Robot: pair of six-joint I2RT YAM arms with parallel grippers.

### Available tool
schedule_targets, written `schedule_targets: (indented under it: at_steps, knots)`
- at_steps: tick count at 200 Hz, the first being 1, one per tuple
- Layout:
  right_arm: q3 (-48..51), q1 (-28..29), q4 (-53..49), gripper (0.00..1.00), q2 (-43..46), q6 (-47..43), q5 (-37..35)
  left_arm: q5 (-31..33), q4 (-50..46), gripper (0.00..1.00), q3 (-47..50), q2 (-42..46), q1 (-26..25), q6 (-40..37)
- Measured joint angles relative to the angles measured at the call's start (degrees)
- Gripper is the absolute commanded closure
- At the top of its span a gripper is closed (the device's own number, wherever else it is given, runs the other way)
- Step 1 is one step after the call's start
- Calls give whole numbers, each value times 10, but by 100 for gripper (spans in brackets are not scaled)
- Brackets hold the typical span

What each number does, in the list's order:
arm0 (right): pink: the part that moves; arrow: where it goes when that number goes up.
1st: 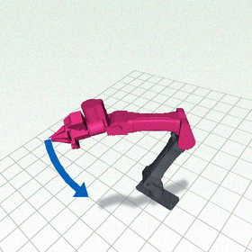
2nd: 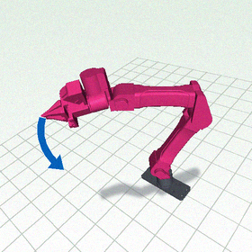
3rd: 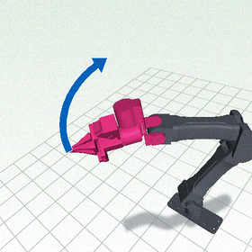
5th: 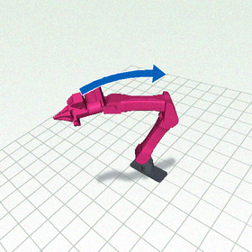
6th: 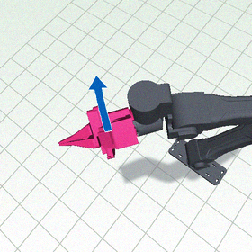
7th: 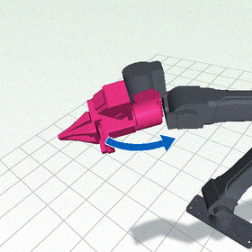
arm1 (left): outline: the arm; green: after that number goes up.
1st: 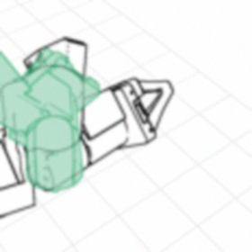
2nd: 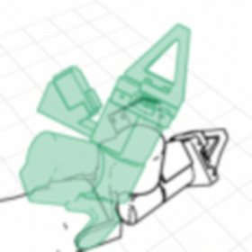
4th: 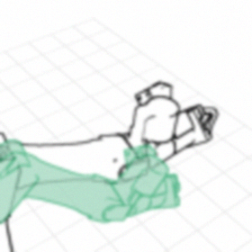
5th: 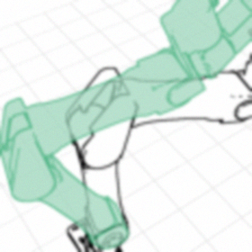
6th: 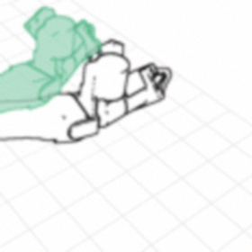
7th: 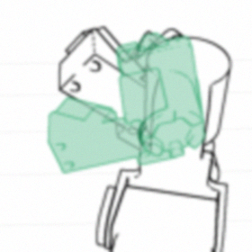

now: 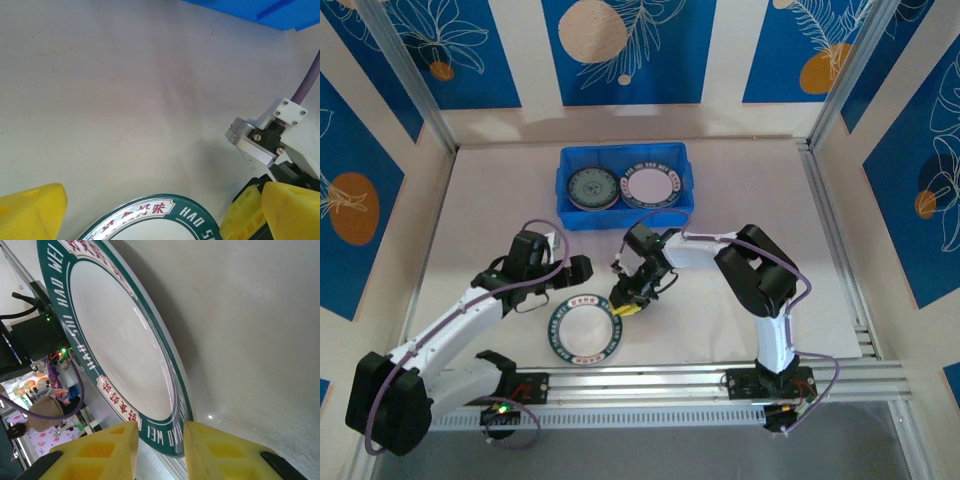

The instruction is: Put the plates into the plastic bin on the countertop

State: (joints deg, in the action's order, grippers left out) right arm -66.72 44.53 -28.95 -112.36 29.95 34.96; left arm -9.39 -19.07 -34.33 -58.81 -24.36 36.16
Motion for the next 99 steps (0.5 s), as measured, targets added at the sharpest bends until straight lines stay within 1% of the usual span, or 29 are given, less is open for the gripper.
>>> schedule_targets:
  at_steps: [45, 99]
  knots:
    - [18, -7, 10, 69, 7, 10, -1, -2, 0, 2, 0, 0, 3, 0]
    - [3, -2, -5, 71, -4, 5, 0, -2, 0, 2, 1, 0, 5, 0]
